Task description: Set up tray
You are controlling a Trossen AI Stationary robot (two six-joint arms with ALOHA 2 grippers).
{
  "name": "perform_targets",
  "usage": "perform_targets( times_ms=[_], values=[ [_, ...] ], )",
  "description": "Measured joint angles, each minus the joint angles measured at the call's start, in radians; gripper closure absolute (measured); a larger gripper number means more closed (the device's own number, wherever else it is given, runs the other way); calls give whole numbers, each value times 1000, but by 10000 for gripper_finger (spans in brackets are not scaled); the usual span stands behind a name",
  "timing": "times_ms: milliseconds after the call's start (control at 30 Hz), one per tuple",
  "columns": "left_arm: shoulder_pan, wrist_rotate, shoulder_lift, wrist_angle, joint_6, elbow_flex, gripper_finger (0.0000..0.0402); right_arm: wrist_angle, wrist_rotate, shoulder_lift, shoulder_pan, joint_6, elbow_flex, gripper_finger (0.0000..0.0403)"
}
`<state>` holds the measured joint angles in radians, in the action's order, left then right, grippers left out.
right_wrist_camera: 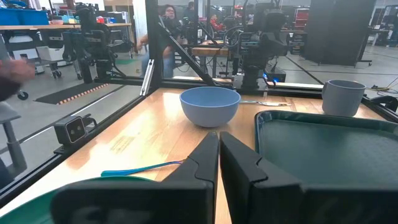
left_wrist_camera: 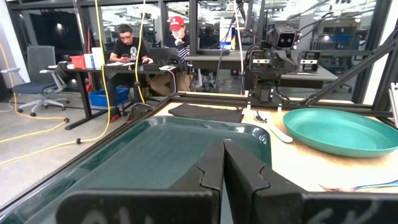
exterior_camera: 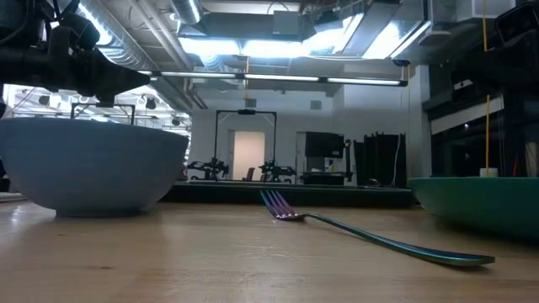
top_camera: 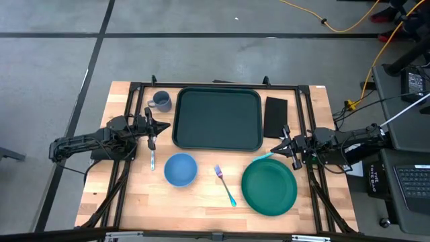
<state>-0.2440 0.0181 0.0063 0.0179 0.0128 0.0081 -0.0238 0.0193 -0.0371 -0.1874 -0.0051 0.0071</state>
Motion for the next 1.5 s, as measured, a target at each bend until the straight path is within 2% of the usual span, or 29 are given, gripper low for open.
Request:
perform_targets(
  times_ms=[1133,1300,1500],
  values=[
    [0,1,0,17,39,0,398,0,0,0,0,-29,0,382],
    [0,55,0,38,93,2,398,-1,0,0,0,-30,0,382],
    [0,49,3,32,74,7,398,-1,0,0,0,58,0,382]
  ],
)
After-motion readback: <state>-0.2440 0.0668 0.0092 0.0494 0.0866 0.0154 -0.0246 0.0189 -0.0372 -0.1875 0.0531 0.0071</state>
